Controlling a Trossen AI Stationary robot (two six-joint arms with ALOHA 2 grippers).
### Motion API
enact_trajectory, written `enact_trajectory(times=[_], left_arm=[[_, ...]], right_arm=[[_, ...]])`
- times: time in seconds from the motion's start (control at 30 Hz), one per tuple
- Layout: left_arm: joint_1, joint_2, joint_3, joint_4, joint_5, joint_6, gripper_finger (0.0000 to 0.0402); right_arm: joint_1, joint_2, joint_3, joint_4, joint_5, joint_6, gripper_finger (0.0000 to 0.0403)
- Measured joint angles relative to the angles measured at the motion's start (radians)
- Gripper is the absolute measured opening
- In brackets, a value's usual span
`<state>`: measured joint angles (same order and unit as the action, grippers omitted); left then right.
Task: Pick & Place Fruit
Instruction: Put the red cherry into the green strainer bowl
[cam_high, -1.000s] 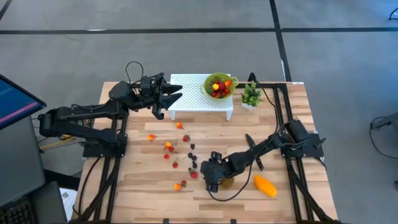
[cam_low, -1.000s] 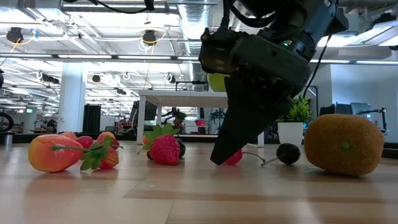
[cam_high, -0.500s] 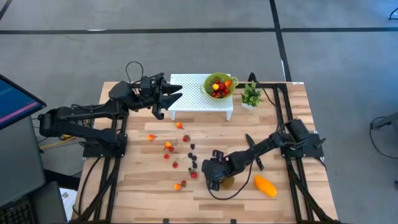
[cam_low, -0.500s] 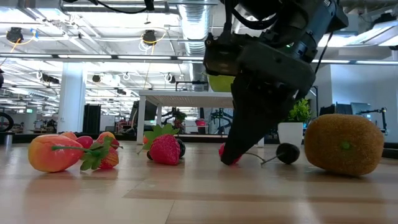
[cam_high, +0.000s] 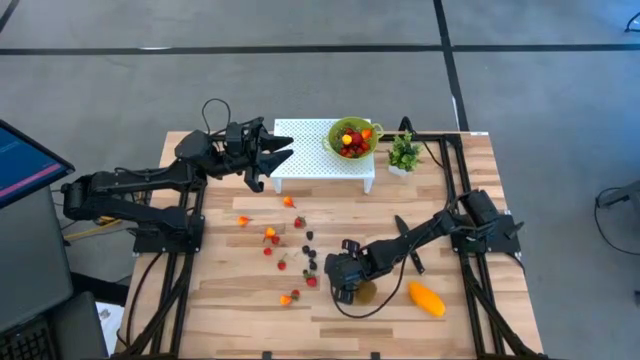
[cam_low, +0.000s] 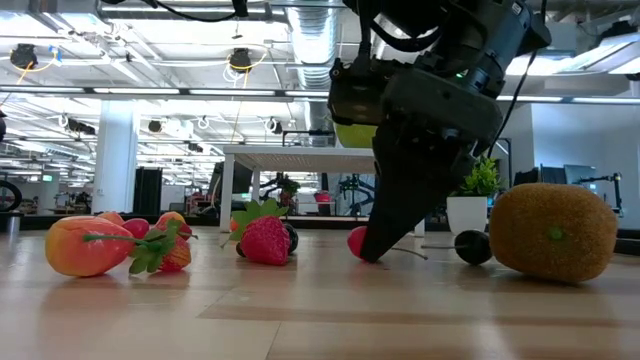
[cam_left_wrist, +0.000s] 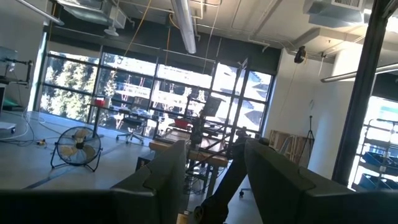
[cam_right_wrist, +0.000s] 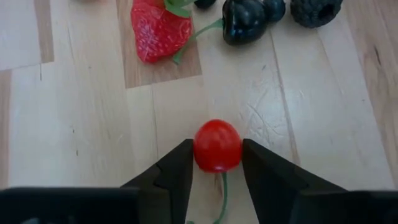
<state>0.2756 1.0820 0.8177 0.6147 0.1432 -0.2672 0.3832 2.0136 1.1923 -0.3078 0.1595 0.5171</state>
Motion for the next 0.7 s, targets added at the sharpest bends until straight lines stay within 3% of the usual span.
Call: enact_trajectory(times=[0.7], left_arm=[[0.0, 0.0, 0.0, 0.0, 0.0, 0.0, 0.0159]], right_arm=[[0.0, 0.002, -0.001, 0.067, 0.0, -0.003, 0.0145]])
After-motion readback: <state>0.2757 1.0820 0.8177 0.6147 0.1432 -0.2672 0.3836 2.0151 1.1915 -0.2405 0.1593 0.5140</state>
